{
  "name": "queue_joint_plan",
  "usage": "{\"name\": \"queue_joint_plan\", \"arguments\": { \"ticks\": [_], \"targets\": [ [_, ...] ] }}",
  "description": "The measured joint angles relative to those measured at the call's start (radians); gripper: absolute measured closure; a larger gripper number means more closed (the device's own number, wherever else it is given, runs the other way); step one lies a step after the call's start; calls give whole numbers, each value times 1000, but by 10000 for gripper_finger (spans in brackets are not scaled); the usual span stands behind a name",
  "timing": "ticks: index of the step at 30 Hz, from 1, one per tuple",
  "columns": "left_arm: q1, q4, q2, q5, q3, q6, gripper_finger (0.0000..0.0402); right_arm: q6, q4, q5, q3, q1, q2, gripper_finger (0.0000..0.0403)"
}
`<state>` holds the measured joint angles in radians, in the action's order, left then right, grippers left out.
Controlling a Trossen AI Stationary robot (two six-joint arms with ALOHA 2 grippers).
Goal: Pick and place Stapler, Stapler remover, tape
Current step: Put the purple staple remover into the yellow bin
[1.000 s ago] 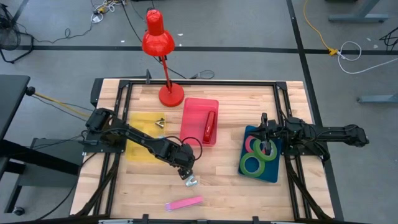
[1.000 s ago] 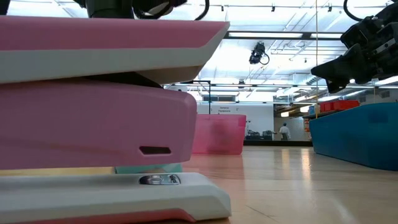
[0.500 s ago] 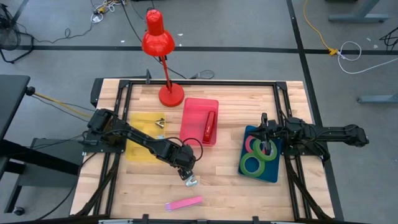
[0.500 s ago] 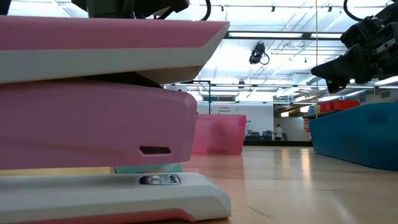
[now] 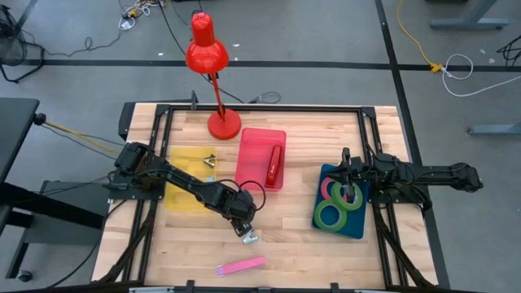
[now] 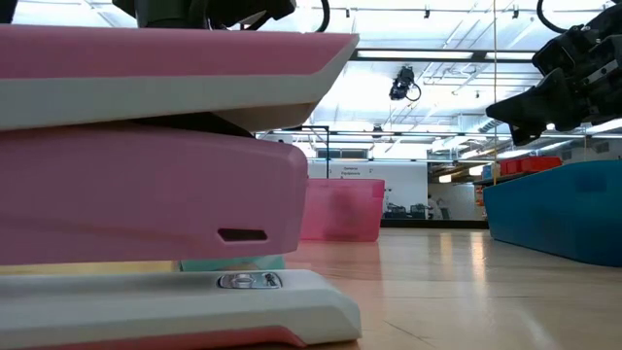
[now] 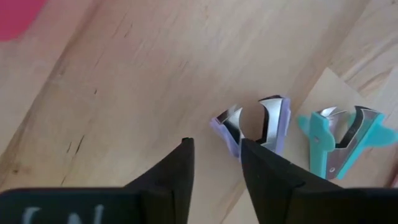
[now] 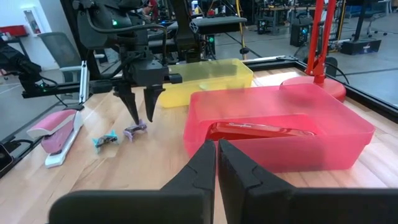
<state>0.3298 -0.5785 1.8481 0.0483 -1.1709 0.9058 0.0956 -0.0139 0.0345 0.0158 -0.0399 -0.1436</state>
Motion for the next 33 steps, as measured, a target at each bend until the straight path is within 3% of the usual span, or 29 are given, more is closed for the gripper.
{"name": "queue_joint_plan", "arguments": {
  "ticks": [23, 33],
  "targets": [
    [0, 4, 0, 0, -1, -8, 391, 0, 0, 0, 0, 0, 0, 382],
    [0, 4, -1, 0, -1, -44, 397, 0, 0, 0, 0, 0, 0, 382]
  ]
}}
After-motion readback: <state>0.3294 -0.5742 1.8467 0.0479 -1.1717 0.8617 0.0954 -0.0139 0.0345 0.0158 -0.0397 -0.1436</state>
